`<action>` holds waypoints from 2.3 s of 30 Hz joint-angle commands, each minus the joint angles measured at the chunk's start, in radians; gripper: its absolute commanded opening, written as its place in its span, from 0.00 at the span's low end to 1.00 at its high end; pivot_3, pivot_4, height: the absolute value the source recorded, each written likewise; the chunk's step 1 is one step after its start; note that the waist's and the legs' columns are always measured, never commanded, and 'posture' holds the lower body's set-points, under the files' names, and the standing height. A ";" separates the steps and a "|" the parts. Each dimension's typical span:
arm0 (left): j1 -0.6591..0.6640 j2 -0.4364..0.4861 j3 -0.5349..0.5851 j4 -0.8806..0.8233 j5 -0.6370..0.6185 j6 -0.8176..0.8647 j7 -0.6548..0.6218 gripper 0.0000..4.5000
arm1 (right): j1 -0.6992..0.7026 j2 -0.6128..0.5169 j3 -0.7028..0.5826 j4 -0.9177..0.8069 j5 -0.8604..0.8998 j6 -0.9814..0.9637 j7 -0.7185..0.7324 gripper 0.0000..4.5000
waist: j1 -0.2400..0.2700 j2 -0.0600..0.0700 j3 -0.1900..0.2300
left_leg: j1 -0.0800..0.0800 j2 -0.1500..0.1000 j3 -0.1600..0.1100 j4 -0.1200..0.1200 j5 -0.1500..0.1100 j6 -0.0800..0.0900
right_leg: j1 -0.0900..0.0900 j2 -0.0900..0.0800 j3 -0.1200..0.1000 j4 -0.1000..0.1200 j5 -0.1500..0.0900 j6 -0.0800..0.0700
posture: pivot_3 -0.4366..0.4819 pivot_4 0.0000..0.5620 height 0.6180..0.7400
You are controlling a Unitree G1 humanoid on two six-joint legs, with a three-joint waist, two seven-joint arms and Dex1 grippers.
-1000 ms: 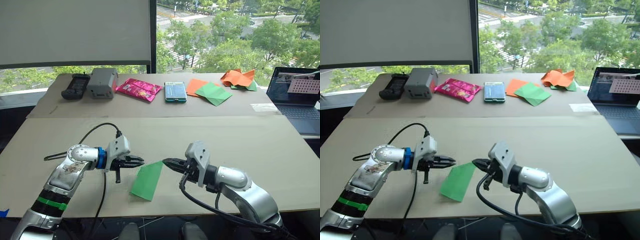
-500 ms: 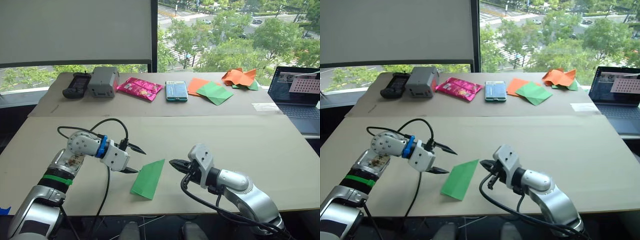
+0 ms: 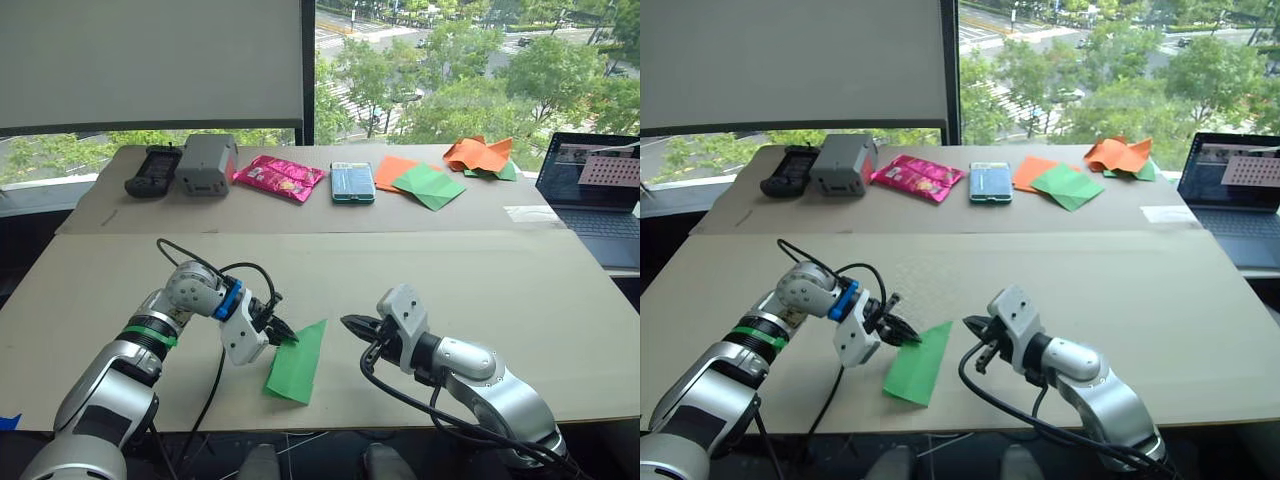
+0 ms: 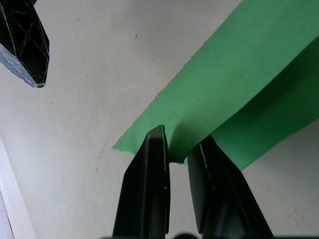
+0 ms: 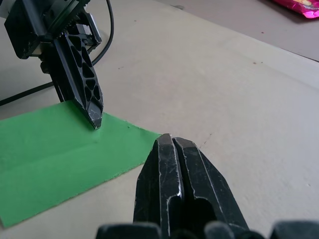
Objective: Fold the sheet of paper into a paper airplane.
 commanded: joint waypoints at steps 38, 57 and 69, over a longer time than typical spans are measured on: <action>0.426 0.184 0.380 -1.048 -0.129 1.637 0.176 0.71 | -0.063 -0.018 0.155 0.043 -0.102 -0.204 0.097 0.99 | -0.012 -0.001 0.002 | 0.004 0.000 -0.001 -0.001 -0.003 -0.004 | -0.004 0.000 0.000 0.003 -0.001 -0.001 | 0.48 0.27 0.82; 0.498 0.160 0.515 -0.900 -0.319 1.678 0.280 0.71 | -0.043 0.026 0.201 0.216 -0.401 -0.458 -0.014 0.27 | -0.002 -0.003 0.002 | 0.003 0.000 0.000 -0.001 -0.002 -0.003 | -0.004 0.000 0.000 0.002 -0.001 -0.001 | 0.48 0.27 0.82; 0.466 0.130 0.505 -0.852 -0.380 1.712 0.284 0.71 | -0.087 -0.097 0.219 0.298 -0.413 -0.678 0.174 0.02 | -0.002 -0.003 0.002 | 0.003 0.000 0.000 0.000 -0.001 -0.002 | -0.002 0.000 0.000 0.003 -0.001 -0.001 | 0.48 0.27 0.82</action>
